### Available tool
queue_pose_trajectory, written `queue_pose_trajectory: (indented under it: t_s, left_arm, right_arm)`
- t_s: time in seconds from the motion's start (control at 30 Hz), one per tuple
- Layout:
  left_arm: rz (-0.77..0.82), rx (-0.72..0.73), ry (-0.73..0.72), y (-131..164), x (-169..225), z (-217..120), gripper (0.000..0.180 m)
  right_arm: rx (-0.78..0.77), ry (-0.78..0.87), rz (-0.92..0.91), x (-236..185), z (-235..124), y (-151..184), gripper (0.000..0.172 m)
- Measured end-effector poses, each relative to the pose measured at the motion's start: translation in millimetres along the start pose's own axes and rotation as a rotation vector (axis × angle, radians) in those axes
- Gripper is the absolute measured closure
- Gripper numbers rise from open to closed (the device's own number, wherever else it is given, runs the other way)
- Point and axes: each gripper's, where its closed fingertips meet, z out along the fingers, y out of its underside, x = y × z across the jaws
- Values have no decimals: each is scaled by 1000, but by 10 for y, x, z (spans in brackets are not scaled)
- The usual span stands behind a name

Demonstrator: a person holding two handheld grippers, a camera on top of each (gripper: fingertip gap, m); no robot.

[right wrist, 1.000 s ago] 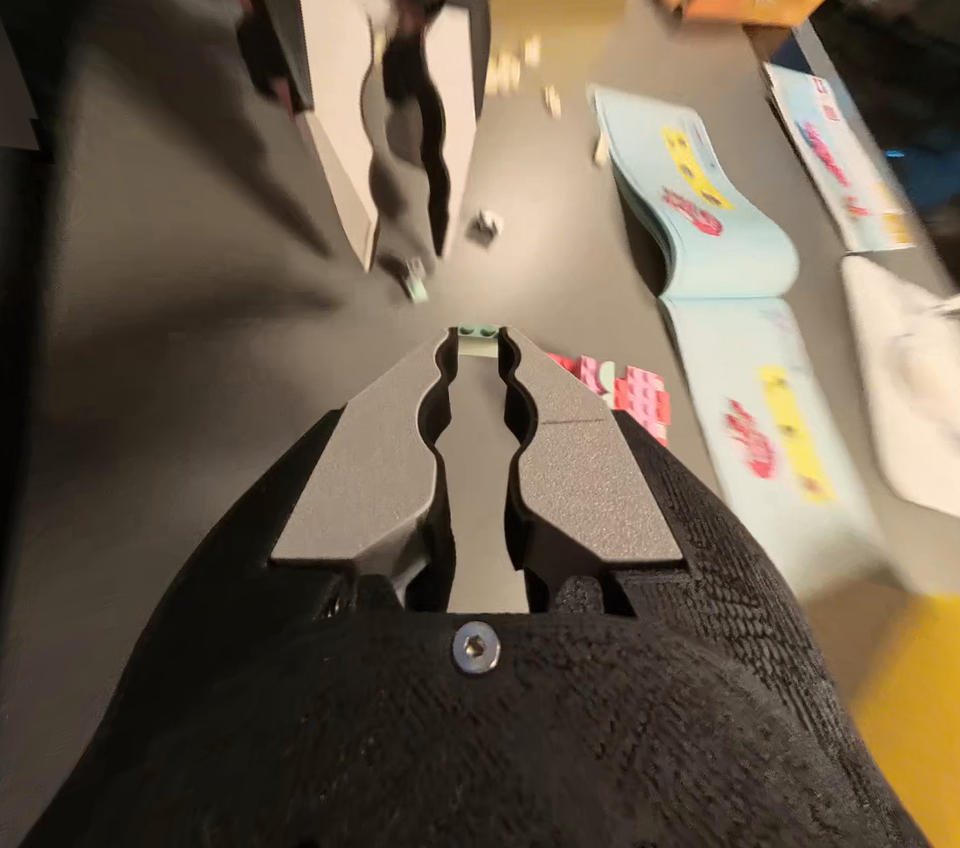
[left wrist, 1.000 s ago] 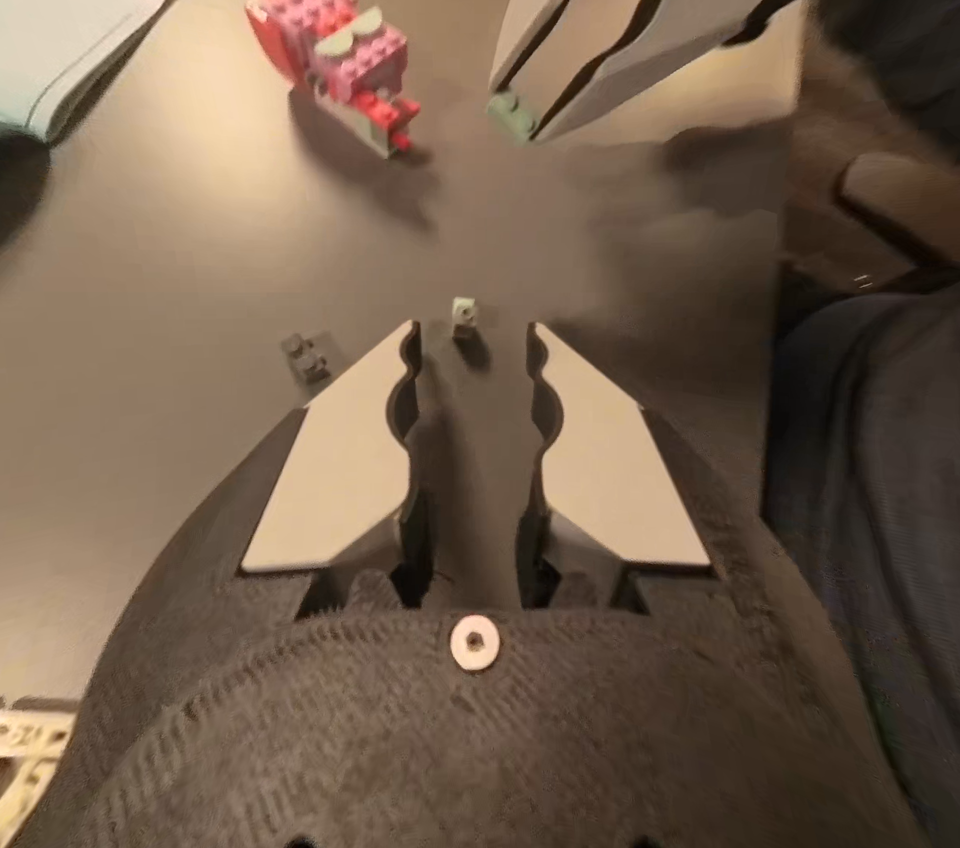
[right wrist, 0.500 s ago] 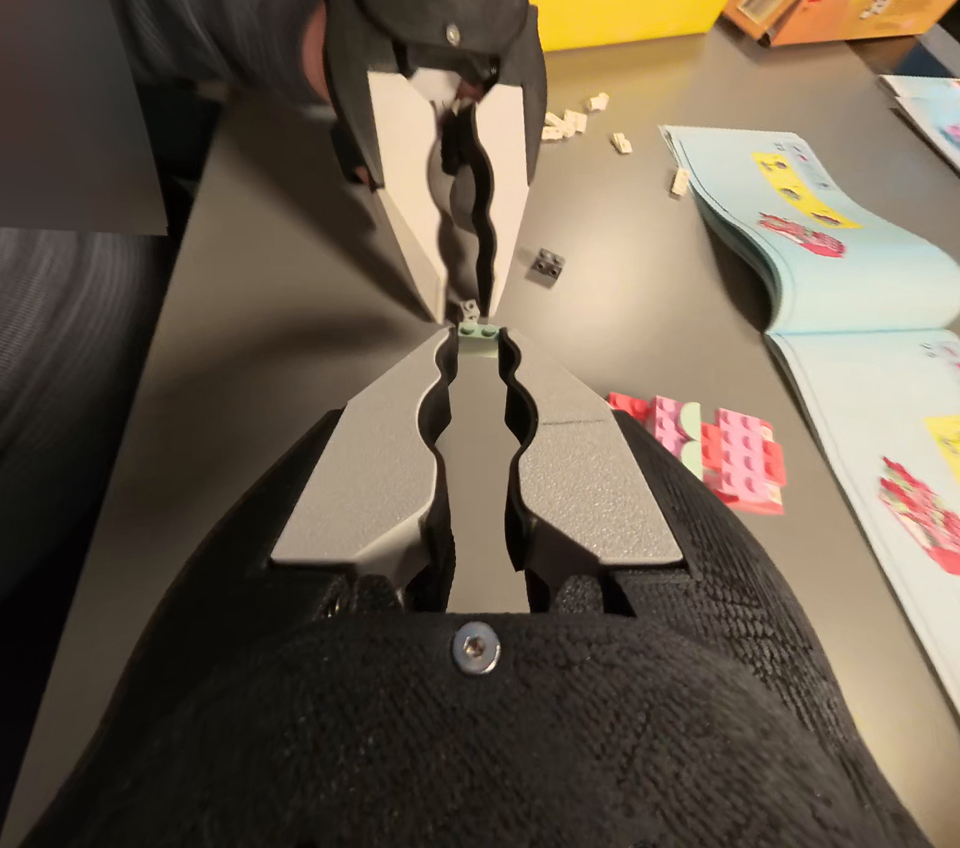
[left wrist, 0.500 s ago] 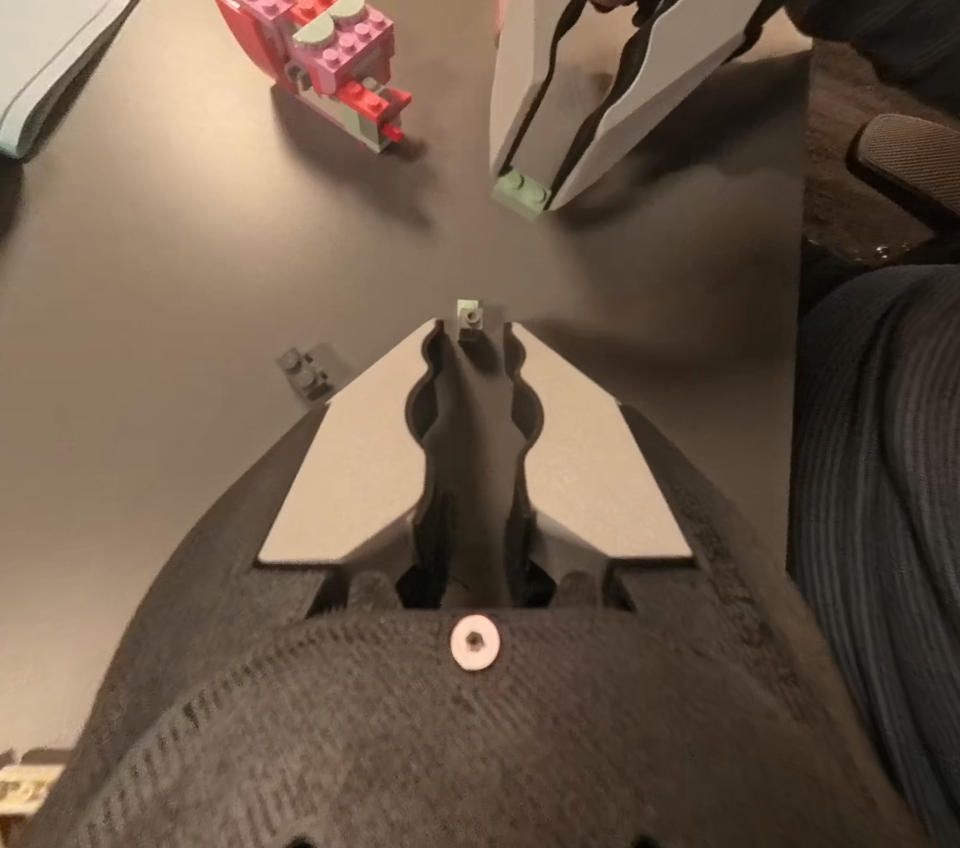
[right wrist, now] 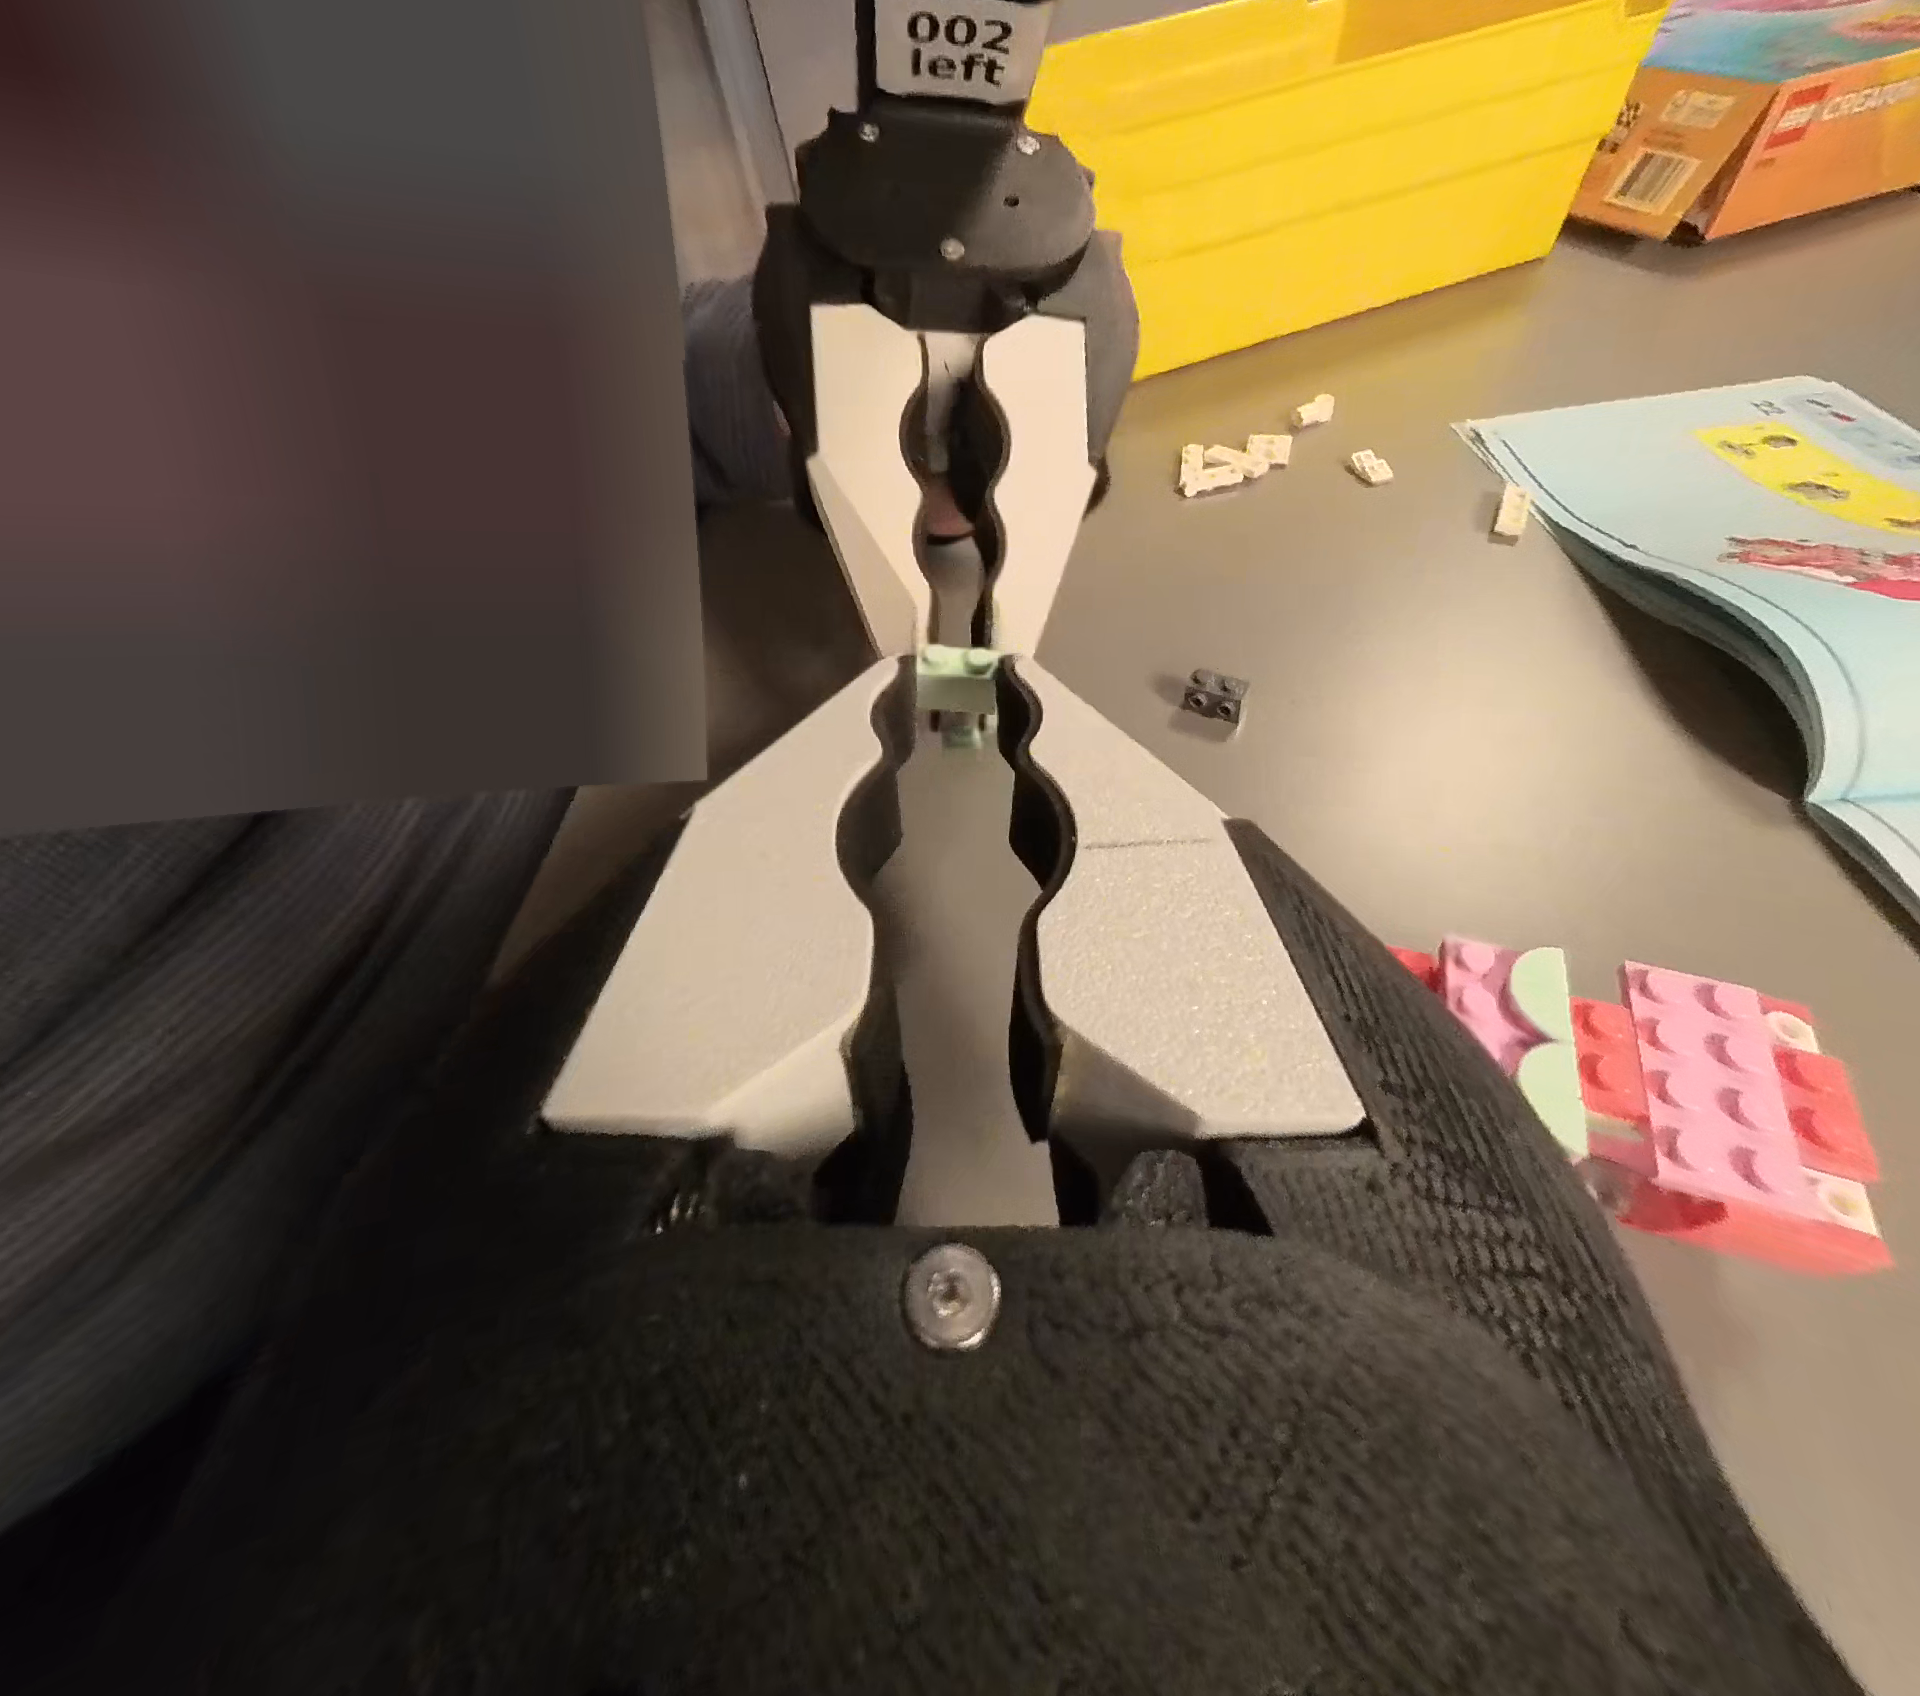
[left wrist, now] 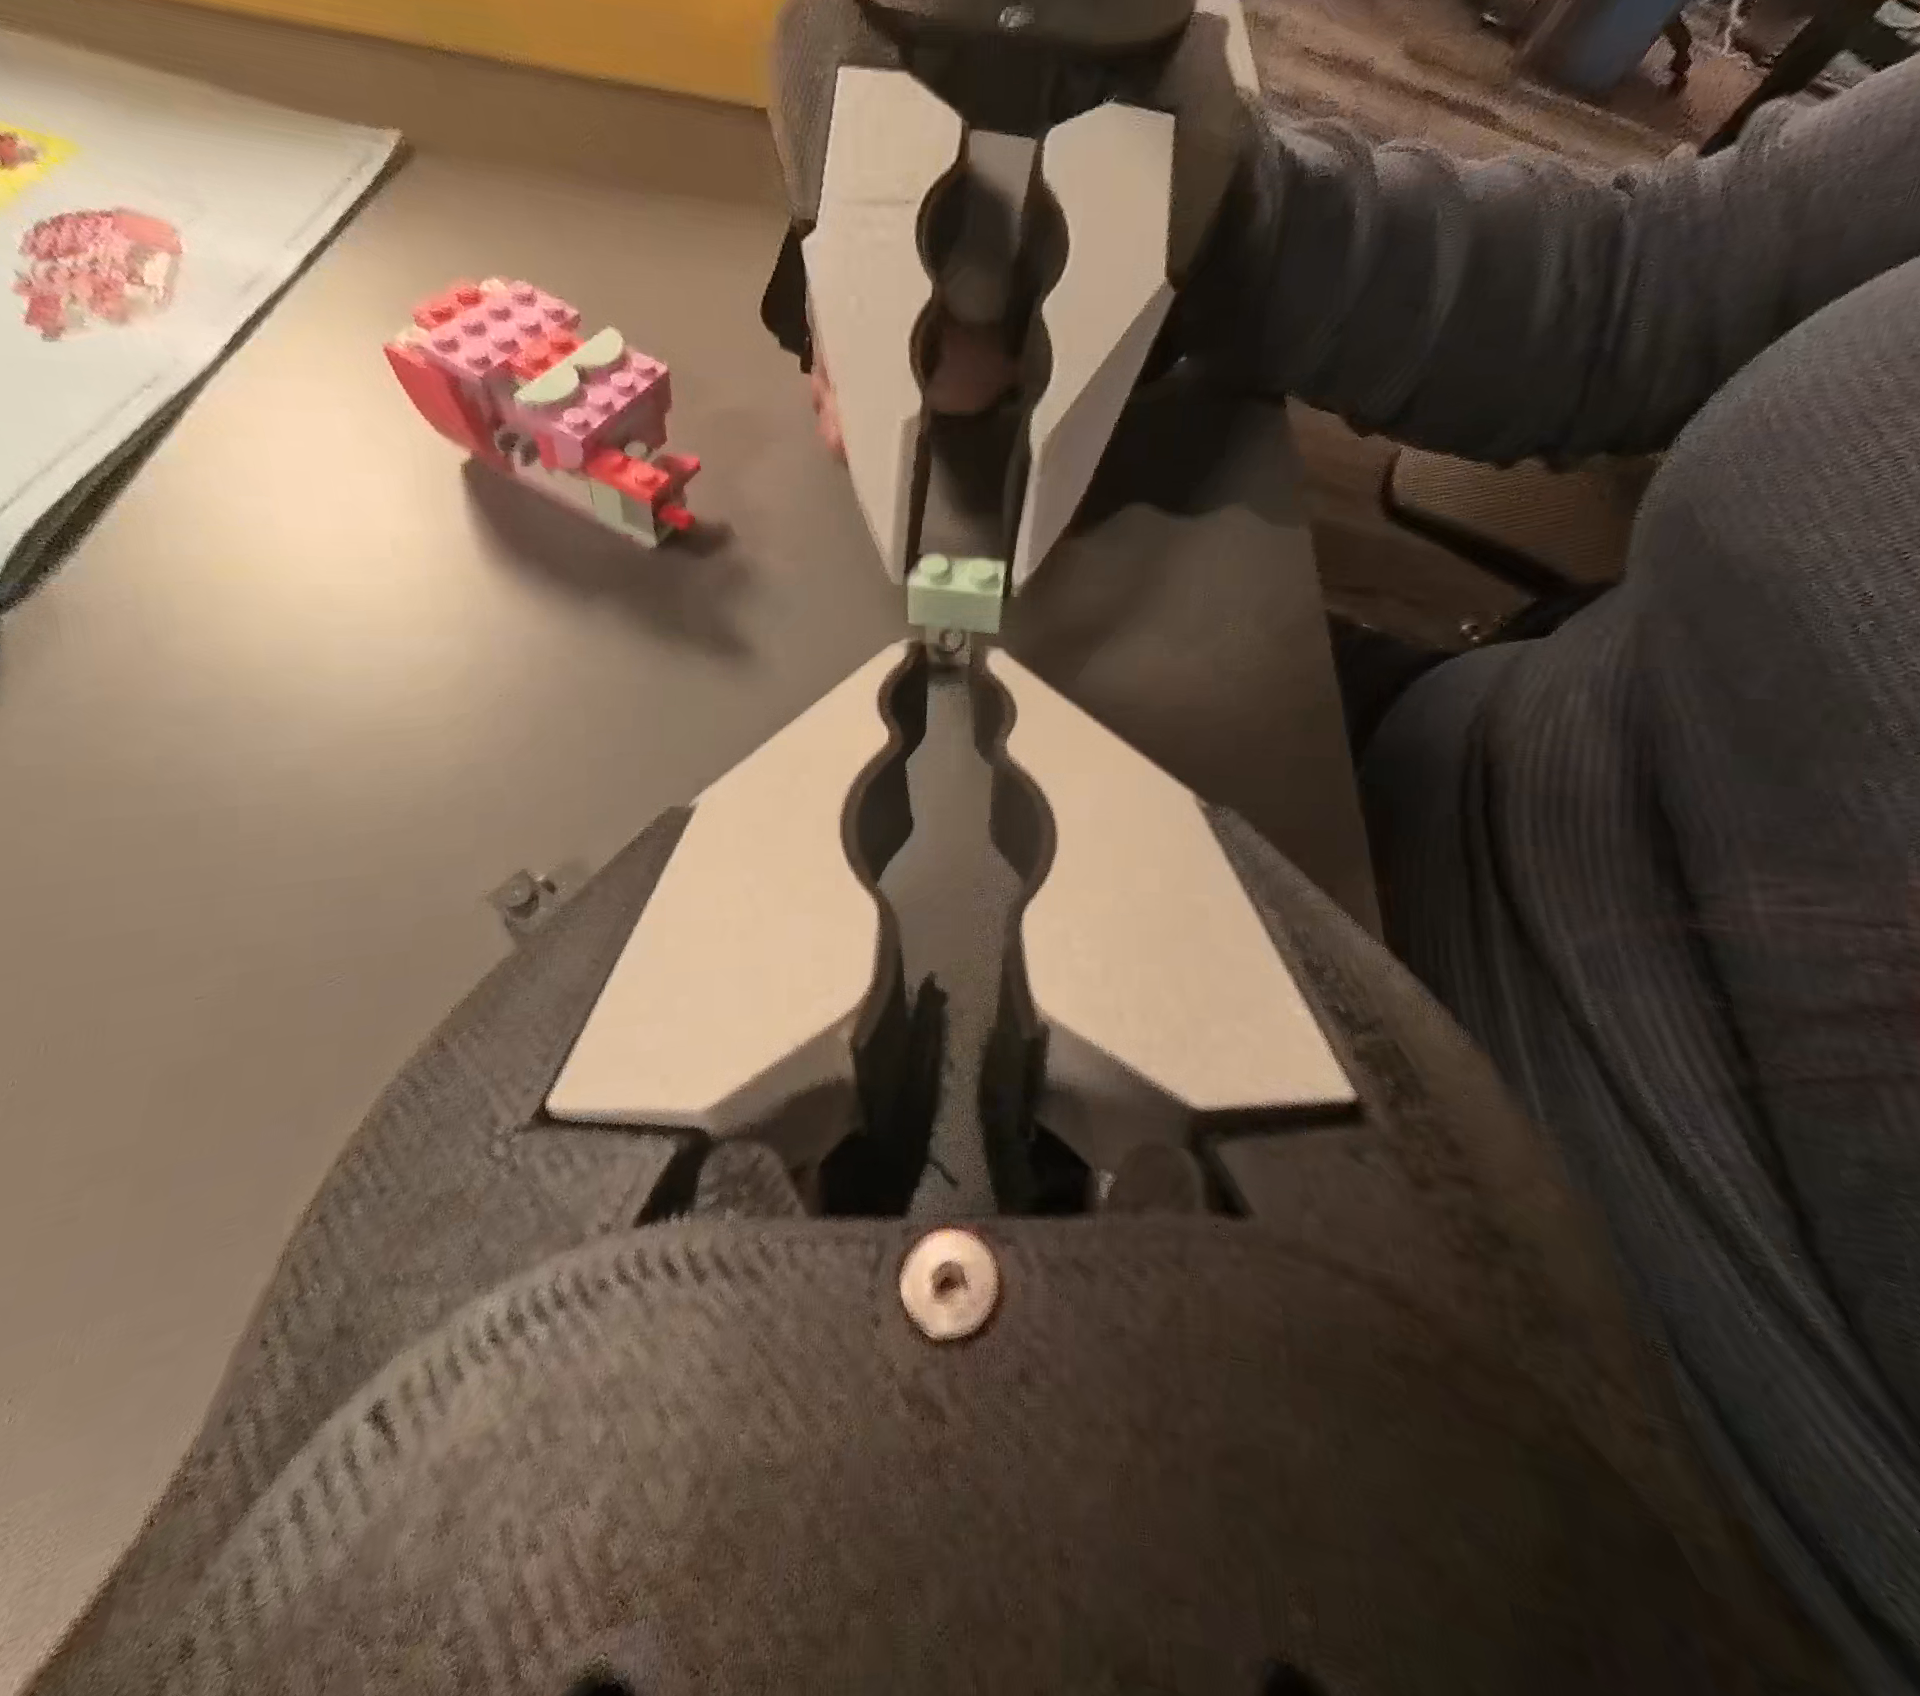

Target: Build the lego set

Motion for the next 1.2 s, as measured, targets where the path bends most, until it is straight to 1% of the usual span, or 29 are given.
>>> queue_pose_trajectory:
  t_s: [0.17,0.33,0.53,0.67,0.8,0.97,1.07,1.2]
  left_arm:
    - [26,60,33,-126,69,-72,174]
    - [56,23,29,-81,77,-44,174]
    - [112,23,-12,-80,40,-37,174]
    - [112,64,-2,-127,50,-63,174]
    - [141,88,-15,-165,47,-85,174]
    - [106,101,8,-176,48,-95,174]
    - [79,102,24,-178,48,-90,174]
    - [67,117,34,-210,50,-109,174]
  right_arm:
    - [28,-10,-24,-8,-40,-59,158]
    - [-42,16,-140,-35,-17,-5,158]
    - [-71,35,-212,-26,-15,18,158]
    - [-22,25,-159,-22,-23,-22,158]
    - [17,-1,-44,-12,-31,-61,158]
    - [0,22,-97,-14,-27,-69,157]
    - [-15,28,-87,-9,-33,-81,157]
    - [6,32,-80,-4,-45,-128,157]
